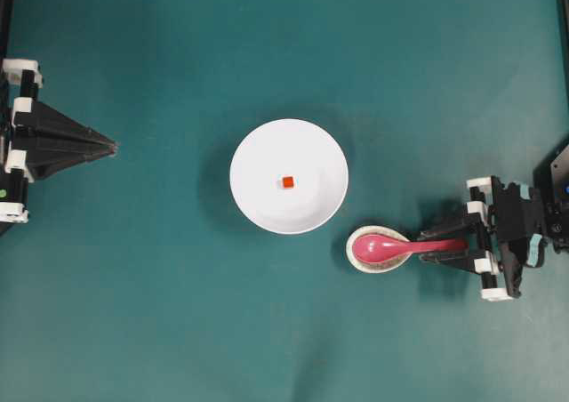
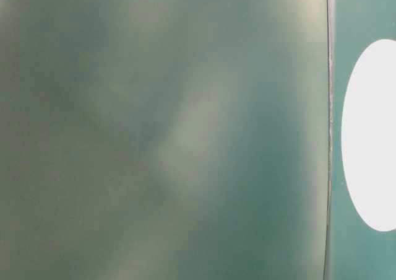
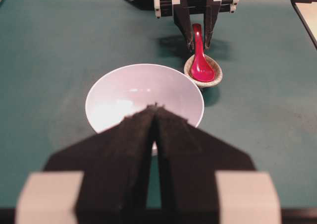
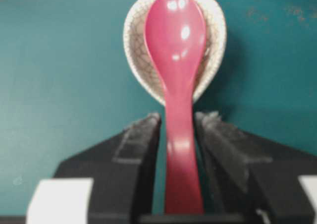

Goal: Grip the spoon and scoop the red block from the bowl with right arm.
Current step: 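Lower the right gripper and close it on the pink spoon handle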

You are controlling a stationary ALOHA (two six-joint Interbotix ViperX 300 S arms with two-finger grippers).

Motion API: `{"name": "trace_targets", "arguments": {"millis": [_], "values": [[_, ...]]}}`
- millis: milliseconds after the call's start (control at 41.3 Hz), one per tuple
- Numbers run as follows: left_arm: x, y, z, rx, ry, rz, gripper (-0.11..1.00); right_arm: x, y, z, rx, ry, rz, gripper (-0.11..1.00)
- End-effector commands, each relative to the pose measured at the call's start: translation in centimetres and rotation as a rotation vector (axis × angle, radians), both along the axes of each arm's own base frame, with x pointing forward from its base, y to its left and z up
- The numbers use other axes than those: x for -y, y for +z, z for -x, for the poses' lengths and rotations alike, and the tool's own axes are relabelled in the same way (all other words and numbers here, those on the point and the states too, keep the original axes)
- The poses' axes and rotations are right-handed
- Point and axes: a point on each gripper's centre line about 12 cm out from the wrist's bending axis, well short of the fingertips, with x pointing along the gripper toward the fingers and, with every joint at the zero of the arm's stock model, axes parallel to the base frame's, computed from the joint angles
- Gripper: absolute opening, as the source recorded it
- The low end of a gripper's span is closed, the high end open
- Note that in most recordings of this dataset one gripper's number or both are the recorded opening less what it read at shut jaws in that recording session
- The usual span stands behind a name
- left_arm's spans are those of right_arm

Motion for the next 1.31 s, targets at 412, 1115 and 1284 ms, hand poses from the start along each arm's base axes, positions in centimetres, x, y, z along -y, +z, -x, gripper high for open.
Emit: {"name": "trace_targets", "arguments": {"millis": [412,1115,1284], "values": [[0.0,1.15,-0.32,0.029,0.0,0.0,0.01,-0.19,0.21,-0.15,0.013,0.005,-0.003,0.35],[0.03,1.13,-0.32,0.028,-0.001,0.001,0.01,-0.25,0.27,-0.29,0.019,0.016,0.02,0.35],[0.03,1.07,-0.31,0.026,-0.001,0.001,0.01,-0.19,0.27,-0.31,0.018,0.013,0.02,0.35]]}}
